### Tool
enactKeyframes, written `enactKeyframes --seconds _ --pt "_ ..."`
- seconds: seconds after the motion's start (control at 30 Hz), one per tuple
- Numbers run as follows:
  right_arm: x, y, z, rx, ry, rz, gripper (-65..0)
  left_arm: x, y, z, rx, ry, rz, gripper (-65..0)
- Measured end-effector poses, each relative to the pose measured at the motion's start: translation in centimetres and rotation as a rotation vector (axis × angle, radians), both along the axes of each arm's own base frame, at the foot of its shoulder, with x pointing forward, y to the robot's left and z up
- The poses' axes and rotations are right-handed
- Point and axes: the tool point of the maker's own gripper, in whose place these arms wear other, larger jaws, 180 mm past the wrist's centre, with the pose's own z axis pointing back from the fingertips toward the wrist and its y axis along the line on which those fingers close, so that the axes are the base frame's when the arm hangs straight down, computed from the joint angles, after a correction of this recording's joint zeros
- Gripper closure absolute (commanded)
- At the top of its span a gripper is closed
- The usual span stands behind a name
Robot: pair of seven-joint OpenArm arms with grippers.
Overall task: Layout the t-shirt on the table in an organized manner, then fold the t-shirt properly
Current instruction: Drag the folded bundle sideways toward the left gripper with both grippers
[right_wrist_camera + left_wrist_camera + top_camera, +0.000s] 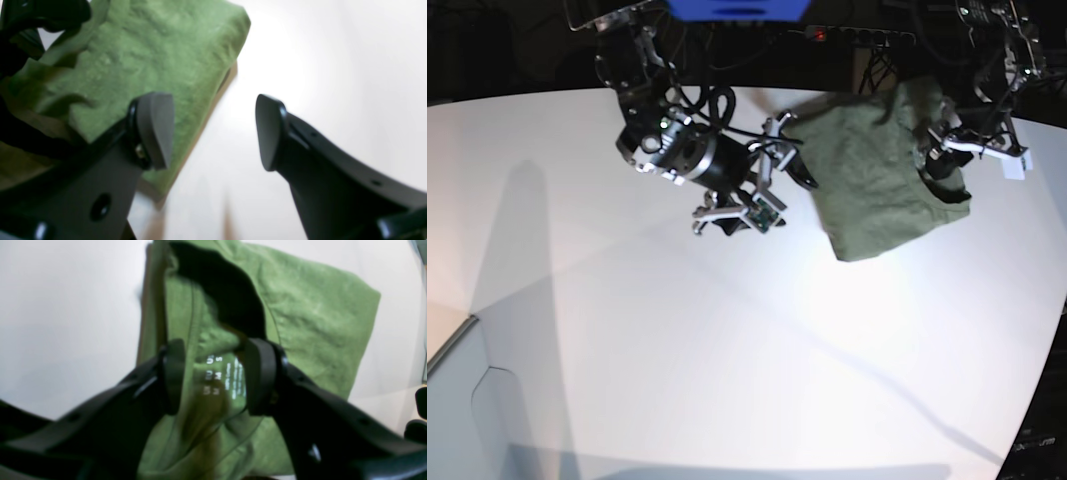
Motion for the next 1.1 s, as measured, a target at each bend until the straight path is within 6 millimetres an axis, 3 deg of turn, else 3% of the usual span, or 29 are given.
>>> enactKeyframes --seconds 0.2,0.33,0.4,0.63,0.87,1.1 --pt "0.1 0.0 0.1 -0.002 -0.003 0.001 -38.5 -0.8 0.1 -0.6 -0.001 0.019 0.008 -28.8" --pt "0.7 0.0 0.4 0.0 -0.016 0.0 -38.5 -1.7 3.1 -0.7 0.014 0.053 0.142 -28.9" --pt "0.7 -0.1 0.4 -0.002 -0.019 0.0 -38.5 -1.8 3.6 -0.6 0.025 0.056 0.146 -28.9" --pt "0.7 -0.1 0.4 -0.004 -0.017 0.0 -38.5 -0.7 3.2 -0.5 0.01 0.041 0.149 -28.9" --pt "0.7 -0.1 0.3 -0.004 -0.016 0.001 -38.5 -2.1 3.2 -3.1 -0.027 0.112 0.177 -28.9" --pt "0.7 -0.1 0.4 -0.003 -0.018 0.001 -38.5 -0.4 0.8 -3.5 -0.057 0.088 0.108 -28.7"
